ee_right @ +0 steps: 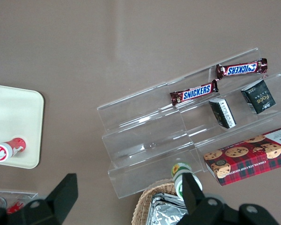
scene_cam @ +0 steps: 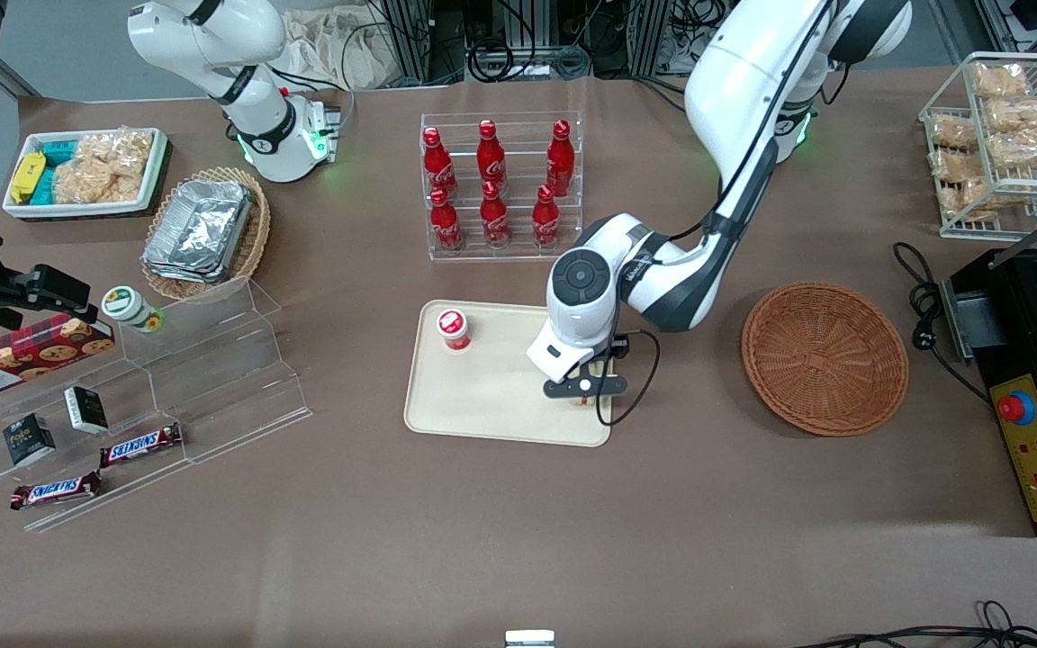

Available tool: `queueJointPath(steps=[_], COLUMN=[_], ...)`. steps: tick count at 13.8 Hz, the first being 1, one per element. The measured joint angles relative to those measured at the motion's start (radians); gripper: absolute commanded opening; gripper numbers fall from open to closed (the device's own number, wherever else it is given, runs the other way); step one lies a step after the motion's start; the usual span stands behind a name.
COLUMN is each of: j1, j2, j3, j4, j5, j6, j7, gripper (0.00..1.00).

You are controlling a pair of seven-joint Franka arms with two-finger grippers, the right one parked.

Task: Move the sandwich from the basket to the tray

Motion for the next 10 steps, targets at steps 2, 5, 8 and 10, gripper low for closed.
queueJointPath(steps=[2, 5, 8, 10], j1=[0.037, 0.117, 0.207, 0.255], j2=[-0.062, -0.177, -0.269, -0.311], j3=[0.007, 0.011, 0.013, 0.014], j4=[0.02, 0.022, 0.021, 0.013], j5=[0.0, 0.0, 0.0, 0.0], j6=[-0.032, -0.129, -0.244, -0.306], j7=[-0.055, -0.105, -0.064, 0.004], gripper=[1.0, 1.0, 1.0, 1.0])
